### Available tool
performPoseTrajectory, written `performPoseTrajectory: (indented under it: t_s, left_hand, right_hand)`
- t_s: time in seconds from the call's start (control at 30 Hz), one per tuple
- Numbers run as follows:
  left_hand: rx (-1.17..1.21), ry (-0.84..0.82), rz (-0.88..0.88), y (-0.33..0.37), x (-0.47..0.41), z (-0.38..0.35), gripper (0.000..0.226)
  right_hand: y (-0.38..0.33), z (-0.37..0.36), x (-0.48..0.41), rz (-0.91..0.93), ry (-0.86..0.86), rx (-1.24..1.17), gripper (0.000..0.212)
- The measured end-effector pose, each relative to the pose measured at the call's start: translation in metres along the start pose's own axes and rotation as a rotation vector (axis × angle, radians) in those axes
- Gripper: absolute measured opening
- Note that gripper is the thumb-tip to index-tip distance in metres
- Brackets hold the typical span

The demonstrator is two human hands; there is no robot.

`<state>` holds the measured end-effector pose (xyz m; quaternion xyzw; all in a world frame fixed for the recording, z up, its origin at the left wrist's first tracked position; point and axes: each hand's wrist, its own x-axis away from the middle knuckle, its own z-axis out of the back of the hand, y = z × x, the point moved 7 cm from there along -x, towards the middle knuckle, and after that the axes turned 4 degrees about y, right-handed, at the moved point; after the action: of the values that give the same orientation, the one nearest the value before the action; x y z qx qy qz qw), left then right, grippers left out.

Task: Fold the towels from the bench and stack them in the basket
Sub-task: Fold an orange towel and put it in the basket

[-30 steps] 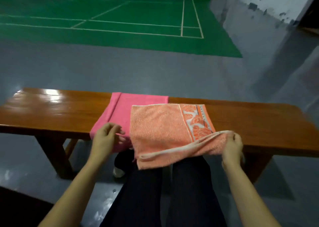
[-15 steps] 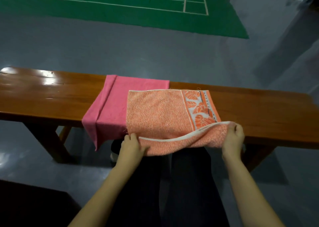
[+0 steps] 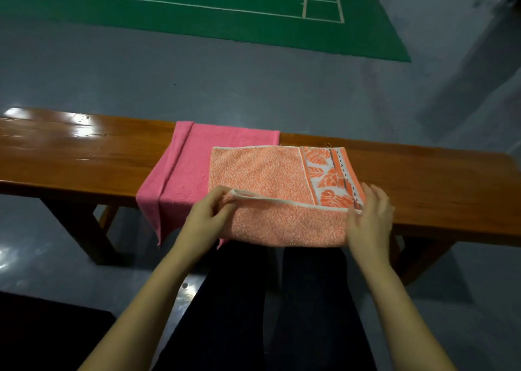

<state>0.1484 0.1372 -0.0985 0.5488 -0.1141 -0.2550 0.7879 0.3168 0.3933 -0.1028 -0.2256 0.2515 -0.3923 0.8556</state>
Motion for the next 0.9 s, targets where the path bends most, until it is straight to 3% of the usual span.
performPoseTrajectory:
  t_s: [0.07,0.13,0.2,0.33,0.43,0.5,0.6,0.9]
  left_hand:
    - [-0.046,-0.03,-0.046,0.011,-0.003,-0.006,0.011]
    - [-0.068,-0.061,-0.079,0.019,-0.007,-0.012,0.016]
    - [-0.057,-0.091,-0.092,0.025,-0.013,-0.015,0.005]
    - [-0.097,-0.031,0.023,0.011,-0.035,-0.002,0.008]
    - [-0.131,0.184,0.206,-0.012,-0.06,0.027,0.004]
    - [-0.251,0.286,0.322,-0.027,-0.077,0.043,0.023]
    - [-0.407,0.226,0.442,-0.044,-0.101,0.04,0.043]
    - [-0.367,0.178,0.435,-0.055,-0.137,0.023,0.024]
  right_hand:
    - [-0.05,-0.011,0.013,0.162,-0.169,-0.15,0.056]
    - [-0.099,-0.038,0.032,0.199,-0.511,-0.437,0.058]
    - [-0.131,-0.063,0.037,0.222,-0.67,-0.6,0.055]
    - [-0.152,-0.092,0.012,0.229,-0.589,-0.599,0.013]
    - [-0.152,-0.113,0.002,0.169,-0.56,-0.567,0.012]
    - [-0.147,-0.126,0.0,0.12,-0.558,-0.531,0.004]
    - [-0.14,-0.139,-0.002,0.06,-0.564,-0.489,0.009]
    - [-0.132,-0.149,-0.009,0.062,-0.567,-0.48,0.009]
